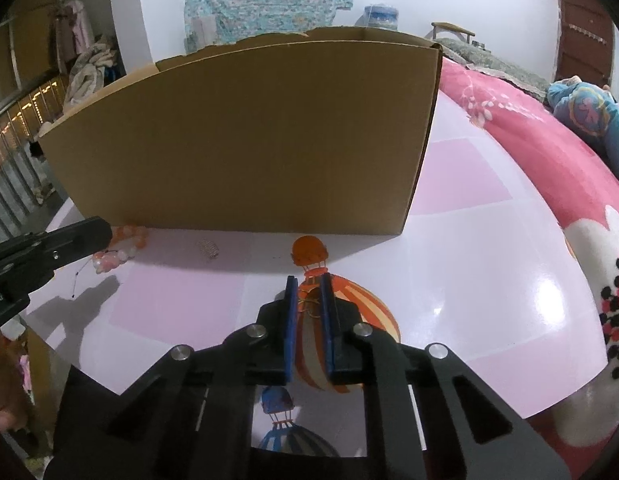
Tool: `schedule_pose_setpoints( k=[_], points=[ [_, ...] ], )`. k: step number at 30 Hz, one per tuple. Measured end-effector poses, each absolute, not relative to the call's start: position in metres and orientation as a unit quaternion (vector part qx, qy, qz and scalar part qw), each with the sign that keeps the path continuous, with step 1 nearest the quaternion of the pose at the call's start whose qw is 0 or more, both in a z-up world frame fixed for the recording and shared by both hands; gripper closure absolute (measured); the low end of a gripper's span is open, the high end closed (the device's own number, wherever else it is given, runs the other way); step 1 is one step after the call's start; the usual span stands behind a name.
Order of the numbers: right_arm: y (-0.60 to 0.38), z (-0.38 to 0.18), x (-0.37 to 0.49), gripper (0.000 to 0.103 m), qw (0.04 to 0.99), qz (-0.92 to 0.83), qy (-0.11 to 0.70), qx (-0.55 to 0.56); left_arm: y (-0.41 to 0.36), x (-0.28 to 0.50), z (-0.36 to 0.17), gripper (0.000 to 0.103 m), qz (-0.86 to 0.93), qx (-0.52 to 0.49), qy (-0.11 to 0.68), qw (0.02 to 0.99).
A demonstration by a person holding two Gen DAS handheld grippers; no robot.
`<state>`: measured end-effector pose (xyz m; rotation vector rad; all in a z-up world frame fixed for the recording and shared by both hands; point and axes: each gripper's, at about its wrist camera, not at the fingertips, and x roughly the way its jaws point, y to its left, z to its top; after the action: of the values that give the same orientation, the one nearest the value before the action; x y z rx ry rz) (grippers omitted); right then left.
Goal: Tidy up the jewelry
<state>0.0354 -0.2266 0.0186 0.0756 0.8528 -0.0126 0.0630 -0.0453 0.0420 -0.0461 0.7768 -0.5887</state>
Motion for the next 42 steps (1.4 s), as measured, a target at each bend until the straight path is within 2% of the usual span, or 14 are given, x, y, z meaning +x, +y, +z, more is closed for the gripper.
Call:
schedule_pose_setpoints(
  k=[3,5,16,26,42],
  points=[
    [-0.230,0.019,0.036,0.093,0.910,0.000,0.412,0.045,-0.045,0.063,0.042,0.101,-0.281,-0.022,0.372,0.884],
    [-0.230,0.019,0.036,0.101,0.910,0.006,0.412,0.047,-0.045,0.063,0.041,0.101,-0.280,-0.021,0.372,0.885],
    [-0.232,0.024,0.027,0.101,0.910,0.026,0.411,0.044,-0.048,0.063,0.043,0.101,-0.281,-0.013,0.370,0.886],
    [-0.250,0.024,0.024,0.100,0.881,0.037,0.464,0.085,-0.058,0.063,0.034,0.101,-0.292,-0.017,0.381,0.877],
    [-0.236,0.026,0.044,0.100,0.888,0.042,0.456,0.029,-0.081,0.061,0.012,0.101,-0.313,-0.004,0.400,0.862]
  ],
)
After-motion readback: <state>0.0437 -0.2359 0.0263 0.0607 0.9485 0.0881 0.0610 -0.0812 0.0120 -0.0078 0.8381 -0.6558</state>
